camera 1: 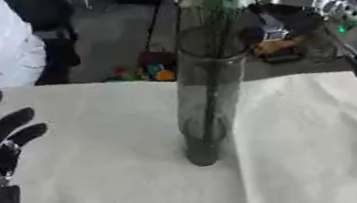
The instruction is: Arrange flowers into the vase.
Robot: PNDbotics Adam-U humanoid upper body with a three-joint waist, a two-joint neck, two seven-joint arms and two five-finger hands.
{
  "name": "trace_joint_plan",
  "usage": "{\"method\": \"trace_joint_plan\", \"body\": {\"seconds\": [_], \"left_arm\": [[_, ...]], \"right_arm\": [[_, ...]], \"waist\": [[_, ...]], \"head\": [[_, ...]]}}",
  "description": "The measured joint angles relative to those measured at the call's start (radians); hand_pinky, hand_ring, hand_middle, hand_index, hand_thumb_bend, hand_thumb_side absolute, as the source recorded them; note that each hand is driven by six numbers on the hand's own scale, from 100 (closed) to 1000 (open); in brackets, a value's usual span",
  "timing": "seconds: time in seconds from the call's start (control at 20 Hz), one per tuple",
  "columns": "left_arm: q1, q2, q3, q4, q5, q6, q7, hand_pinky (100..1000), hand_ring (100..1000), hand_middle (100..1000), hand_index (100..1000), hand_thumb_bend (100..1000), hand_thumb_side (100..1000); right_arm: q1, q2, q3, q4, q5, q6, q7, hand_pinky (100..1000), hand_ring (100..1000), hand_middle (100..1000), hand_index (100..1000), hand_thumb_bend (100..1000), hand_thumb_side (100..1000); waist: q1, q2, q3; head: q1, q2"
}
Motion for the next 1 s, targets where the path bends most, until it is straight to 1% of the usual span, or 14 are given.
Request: {"method": "trace_joint_plan", "body": {"seconds": [0.45, 0.7, 1.0], "left_arm": [[0.001, 0.0, 0.0, 0.0, 0.0, 0.0, 0.0, 720, 752, 820, 865, 227, 945], [0.002, 0.0, 0.0, 0.0, 0.0, 0.001, 0.0, 720, 753, 820, 865, 227, 945], [0.003, 0.001, 0.003, 0.0, -0.002, 0.002, 0.002, 720, 753, 820, 865, 227, 943]], "right_arm": [[0.018, -0.014, -0.001, -0.007, -0.009, 0.0, 0.0, 1000, 1000, 817, 1000, 652, 862], [0.051, -0.045, -0.001, -0.032, -0.022, -0.003, -0.003, 1000, 1000, 812, 1000, 648, 865], [0.107, -0.094, -0.016, -0.088, -0.071, -0.001, -0.001, 1000, 1000, 806, 1000, 644, 869]], "waist": [[0.004, 0.0, -0.006], [0.009, 0.0, -0.01], [0.022, -0.005, -0.016]], "head": [[0.0, 0.0], [0.0, 0.0], [0.001, 0.001]]}}
